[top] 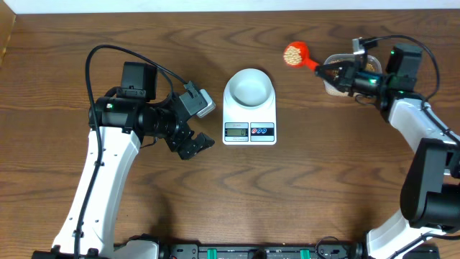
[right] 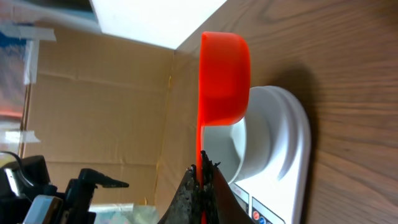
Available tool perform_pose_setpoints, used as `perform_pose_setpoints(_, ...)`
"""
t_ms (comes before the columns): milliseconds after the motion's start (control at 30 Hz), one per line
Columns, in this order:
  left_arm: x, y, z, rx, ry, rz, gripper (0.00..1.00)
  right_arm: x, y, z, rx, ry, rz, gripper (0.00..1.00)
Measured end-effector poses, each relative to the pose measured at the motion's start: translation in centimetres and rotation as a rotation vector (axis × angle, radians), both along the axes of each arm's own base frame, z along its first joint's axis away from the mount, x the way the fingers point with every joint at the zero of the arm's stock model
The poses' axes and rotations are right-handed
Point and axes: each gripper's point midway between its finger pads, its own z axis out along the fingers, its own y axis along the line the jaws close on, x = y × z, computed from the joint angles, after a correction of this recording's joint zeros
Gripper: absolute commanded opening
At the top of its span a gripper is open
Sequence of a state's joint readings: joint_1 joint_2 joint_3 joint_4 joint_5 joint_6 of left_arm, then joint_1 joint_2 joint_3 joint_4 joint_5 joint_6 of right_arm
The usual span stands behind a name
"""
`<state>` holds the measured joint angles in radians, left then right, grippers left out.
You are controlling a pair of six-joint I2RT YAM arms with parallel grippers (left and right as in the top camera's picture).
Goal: Scoop item into bowl and weigh 50g on scale
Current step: 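Lift the filled scoop and carry it left over the scale bowl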
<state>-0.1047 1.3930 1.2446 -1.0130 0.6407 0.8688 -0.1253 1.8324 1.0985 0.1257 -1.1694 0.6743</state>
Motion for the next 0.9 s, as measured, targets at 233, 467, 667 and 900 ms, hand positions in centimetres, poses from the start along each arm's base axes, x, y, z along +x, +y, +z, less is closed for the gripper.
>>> perform_pose_setpoints(233, 0.0, 0.0, 0.0, 0.0, 0.0, 0.0, 0.98, -0.7, 3.6, 0.4, -0.005, -0.037, 0.08, 0.01)
perform_pose_setpoints(467, 0.0, 0.0, 0.0, 0.0, 0.0, 0.0, 0.98, -1.4, 5.7, 0.4, -0.013, -0.056, 0.133, 0.01)
perform_pose_setpoints(667, 0.0, 0.0, 0.0, 0.0, 0.0, 0.0, 0.98, -1.6, 6.3, 0.4, -0.044, -0.132, 0.165, 0.01)
perform_pose_setpoints(900, 0.0, 0.0, 0.0, 0.0, 0.0, 0.0, 0.98, -2.3, 6.8, -0.2, -0.089, -0.21, 0.215, 0.01)
